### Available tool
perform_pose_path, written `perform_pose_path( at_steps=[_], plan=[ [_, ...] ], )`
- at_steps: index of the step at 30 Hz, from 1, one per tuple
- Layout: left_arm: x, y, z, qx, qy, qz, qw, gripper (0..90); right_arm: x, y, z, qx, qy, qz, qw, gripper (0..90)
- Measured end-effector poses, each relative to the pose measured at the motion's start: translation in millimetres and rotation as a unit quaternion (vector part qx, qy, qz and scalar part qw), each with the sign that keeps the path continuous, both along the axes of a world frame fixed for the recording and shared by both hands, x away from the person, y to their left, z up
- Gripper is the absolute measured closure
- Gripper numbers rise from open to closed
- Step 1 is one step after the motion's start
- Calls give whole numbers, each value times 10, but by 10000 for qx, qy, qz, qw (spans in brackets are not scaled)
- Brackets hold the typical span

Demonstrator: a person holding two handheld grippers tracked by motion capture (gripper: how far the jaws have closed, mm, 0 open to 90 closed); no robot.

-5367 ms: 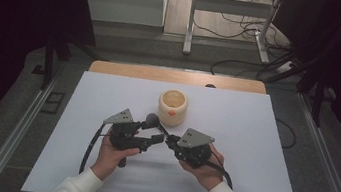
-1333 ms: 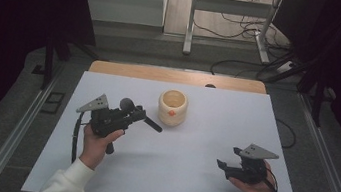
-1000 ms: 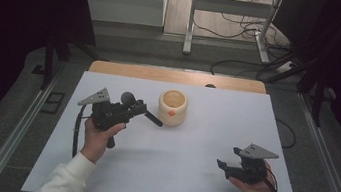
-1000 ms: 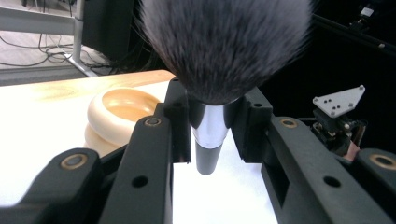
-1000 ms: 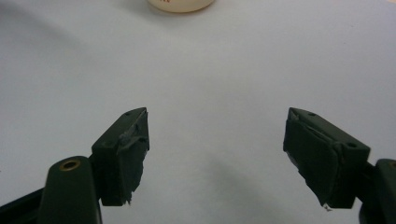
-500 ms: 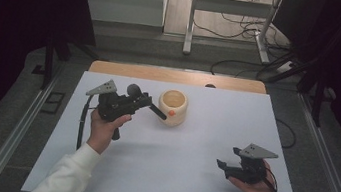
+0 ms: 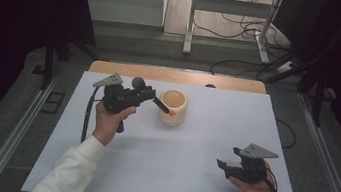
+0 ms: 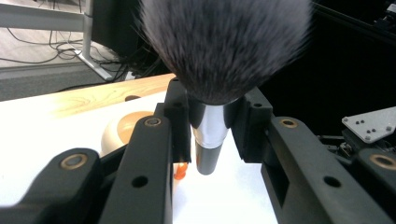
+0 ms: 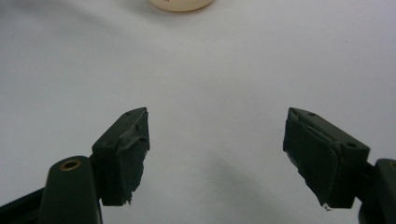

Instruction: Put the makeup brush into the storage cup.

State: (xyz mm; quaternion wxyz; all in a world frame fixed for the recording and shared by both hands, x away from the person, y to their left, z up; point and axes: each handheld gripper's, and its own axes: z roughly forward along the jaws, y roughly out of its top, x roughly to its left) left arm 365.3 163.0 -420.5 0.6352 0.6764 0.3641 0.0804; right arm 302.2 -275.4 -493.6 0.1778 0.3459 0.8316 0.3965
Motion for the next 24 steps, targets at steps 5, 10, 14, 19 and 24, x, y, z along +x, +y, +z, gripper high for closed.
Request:
perform_pose_path(
  at_steps=[5, 10, 14, 19, 24],
  plan=[
    [69, -21, 34, 19, 7, 41, 10000, 710, 1, 0, 1, 1, -13, 2, 10000, 239],
    [121, -31, 46, 34, 32, 80, 10000, 710, 1, -2, 1, -3, -17, 5, 10000, 240],
    [158, -37, 64, 66, 31, 119, 9999, 710, 2, -3, -1, 13, -15, -5, 10000, 239],
    [195, -51, 82, 114, 35, 154, 9998, 710, 2, -1, -2, 10, -16, -3, 10000, 239],
    [234, -86, 85, 141, 57, 179, 9997, 710, 4, -3, -3, 11, -15, -10, 10000, 239]
  ],
)
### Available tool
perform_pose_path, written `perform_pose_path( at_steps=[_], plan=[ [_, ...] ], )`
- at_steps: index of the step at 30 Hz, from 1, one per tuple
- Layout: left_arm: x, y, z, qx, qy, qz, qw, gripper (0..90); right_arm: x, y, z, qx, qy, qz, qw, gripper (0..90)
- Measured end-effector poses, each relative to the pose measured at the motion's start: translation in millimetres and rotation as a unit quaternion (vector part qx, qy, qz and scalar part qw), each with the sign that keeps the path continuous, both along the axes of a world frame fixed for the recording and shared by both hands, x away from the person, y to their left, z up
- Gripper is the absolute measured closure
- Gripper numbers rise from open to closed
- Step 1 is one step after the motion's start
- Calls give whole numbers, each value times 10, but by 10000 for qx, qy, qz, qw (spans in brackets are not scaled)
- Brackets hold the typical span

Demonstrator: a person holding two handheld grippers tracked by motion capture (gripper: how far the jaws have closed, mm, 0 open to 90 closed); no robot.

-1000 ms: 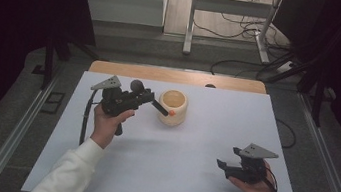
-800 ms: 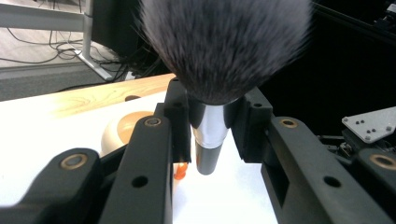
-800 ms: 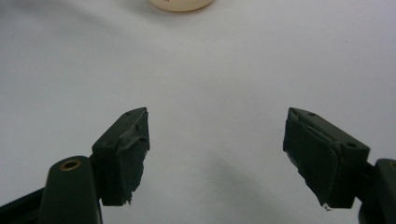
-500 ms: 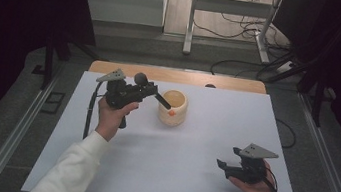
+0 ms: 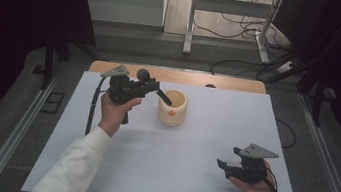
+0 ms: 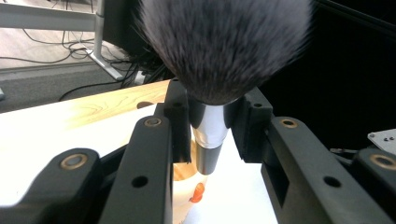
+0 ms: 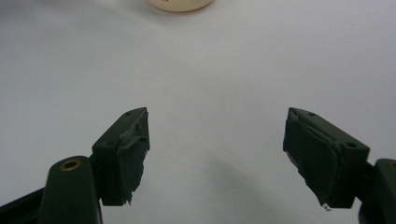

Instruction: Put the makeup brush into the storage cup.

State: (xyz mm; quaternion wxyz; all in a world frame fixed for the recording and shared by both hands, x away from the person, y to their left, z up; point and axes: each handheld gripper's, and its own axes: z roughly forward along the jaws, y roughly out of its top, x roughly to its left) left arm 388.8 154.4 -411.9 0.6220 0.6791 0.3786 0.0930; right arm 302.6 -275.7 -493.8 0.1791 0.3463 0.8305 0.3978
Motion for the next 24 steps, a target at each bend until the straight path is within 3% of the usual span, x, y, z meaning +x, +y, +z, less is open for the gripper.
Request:
perform_pose_path(
  at_steps=[13, 24],
  plan=[
    [165, -84, 27, 201, 46, 91, 9997, 710, 1, -5, 0, -10, -10, 6, 10000, 238],
    [291, -180, -68, 352, 179, 159, 9991, 709, 2, -6, -2, -23, 2, 7, 10000, 238]
  ],
)
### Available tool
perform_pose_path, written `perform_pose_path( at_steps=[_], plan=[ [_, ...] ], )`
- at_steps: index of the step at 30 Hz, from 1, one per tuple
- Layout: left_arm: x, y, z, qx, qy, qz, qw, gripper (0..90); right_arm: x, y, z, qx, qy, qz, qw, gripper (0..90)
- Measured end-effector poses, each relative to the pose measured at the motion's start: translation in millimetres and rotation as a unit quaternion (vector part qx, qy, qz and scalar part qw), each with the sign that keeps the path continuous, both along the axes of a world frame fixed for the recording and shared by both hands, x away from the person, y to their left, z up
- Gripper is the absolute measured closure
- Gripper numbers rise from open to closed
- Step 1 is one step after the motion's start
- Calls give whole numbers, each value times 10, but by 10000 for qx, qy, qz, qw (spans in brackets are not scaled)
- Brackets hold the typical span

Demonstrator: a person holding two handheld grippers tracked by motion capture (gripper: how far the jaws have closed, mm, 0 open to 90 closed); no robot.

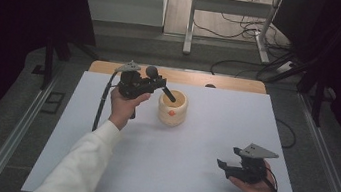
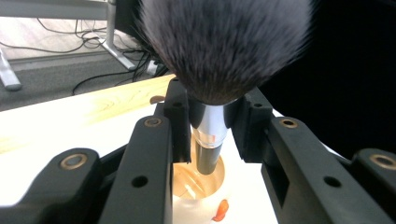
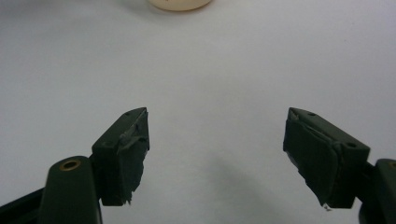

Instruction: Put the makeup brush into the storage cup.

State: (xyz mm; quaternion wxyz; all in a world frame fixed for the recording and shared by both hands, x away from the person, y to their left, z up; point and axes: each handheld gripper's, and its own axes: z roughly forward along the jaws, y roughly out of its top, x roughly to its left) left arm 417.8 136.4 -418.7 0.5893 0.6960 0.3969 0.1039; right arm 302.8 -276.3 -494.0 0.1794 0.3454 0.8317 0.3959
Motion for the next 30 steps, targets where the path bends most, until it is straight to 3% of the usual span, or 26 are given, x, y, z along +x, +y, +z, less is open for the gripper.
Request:
perform_pose_path(
  at_steps=[13, 27, 28, 30],
  plan=[
    [108, -138, -166, 252, 206, 6, 9995, 709, -1, 5, -5, 4, 6, 19, 10000, 238],
    [143, -175, -234, 334, 325, -38, 9989, 704, -5, 10, -3, 6, 6, 28, 10000, 237],
    [144, -175, -237, 332, 289, -28, 9990, 695, -6, 10, -2, 7, 3, 30, 10000, 237],
    [150, -191, -240, 371, 228, 56, 9990, 535, -7, 9, -1, 6, 5, 29, 10000, 236]
  ],
)
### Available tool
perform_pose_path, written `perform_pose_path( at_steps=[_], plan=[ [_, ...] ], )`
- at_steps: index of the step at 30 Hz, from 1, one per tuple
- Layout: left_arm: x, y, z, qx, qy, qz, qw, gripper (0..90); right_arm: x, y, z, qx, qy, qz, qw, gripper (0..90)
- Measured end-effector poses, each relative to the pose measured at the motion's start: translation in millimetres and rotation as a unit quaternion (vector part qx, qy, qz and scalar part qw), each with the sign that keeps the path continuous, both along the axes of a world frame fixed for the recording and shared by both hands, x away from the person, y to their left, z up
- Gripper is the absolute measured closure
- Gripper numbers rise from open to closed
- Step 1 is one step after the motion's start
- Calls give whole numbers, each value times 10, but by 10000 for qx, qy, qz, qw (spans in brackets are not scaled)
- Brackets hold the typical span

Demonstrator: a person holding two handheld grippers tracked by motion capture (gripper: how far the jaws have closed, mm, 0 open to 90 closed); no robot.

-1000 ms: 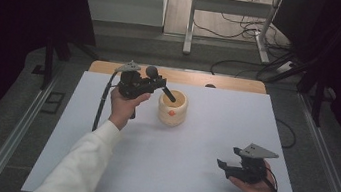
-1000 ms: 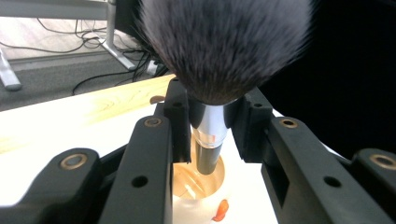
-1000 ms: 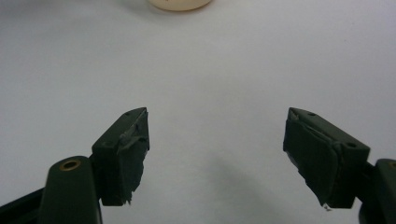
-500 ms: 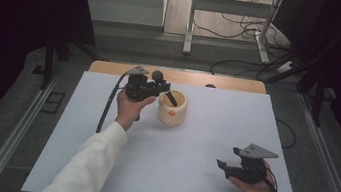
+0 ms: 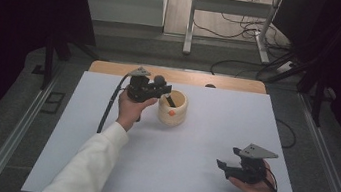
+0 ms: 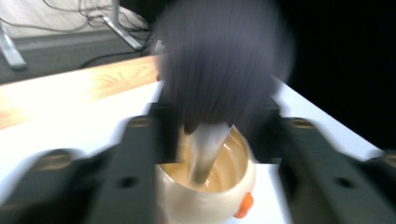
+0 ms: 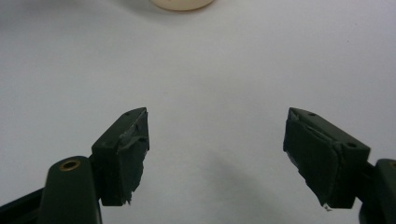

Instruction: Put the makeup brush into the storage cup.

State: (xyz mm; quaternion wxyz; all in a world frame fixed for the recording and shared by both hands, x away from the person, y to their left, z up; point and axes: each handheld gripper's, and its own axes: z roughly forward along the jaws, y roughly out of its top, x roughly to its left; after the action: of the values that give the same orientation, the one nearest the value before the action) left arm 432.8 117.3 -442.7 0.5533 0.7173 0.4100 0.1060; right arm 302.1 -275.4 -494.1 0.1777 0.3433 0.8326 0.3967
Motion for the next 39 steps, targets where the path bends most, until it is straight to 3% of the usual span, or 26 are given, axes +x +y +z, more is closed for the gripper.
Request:
perform_pose_path(
  at_steps=[2, 4, 6, 8, 11, 19, 24, 26, 33, 39],
  plan=[
    [5, -11, 3, 60, 191, 81, 9998, 274, -2, -2, 3, -4, 2, 3, 10000, 236],
    [-4, -9, 3, 163, 284, 101, 9994, 151, -2, -2, 3, -6, 4, 4, 10000, 236],
    [-26, 0, 6, 343, 318, 75, 9989, 94, -2, -1, 2, -4, 6, 3, 10000, 235],
    [-56, 25, 7, 376, 318, 81, 9988, 58, -2, -2, 3, -3, 3, 1, 10000, 235],
    [-117, 84, 13, 296, 281, 62, 9991, 52, -3, -2, 3, 5, -2, -4, 10000, 235],
    [-327, 229, -9, 358, 186, -90, 9991, 57, 3, -15, 7, 19, -6, -28, 10000, 229],
    [-498, 352, -11, 473, 14, -99, 9988, 68, 8, -33, 15, 52, 1, -77, 10000, 222],
    [-600, 423, -19, 452, -87, 9, 9989, 84, 12, -45, 18, 71, 6, -96, 9999, 219],
    [-822, 596, -83, 676, -73, -15, 9977, 82, 32, -73, 8, 68, 89, -103, 9999, 198],
    [-1003, 756, -192, 722, 47, 60, 9974, 92, 38, -80, 2, 59, 105, -119, 9999, 191]
  ],
)
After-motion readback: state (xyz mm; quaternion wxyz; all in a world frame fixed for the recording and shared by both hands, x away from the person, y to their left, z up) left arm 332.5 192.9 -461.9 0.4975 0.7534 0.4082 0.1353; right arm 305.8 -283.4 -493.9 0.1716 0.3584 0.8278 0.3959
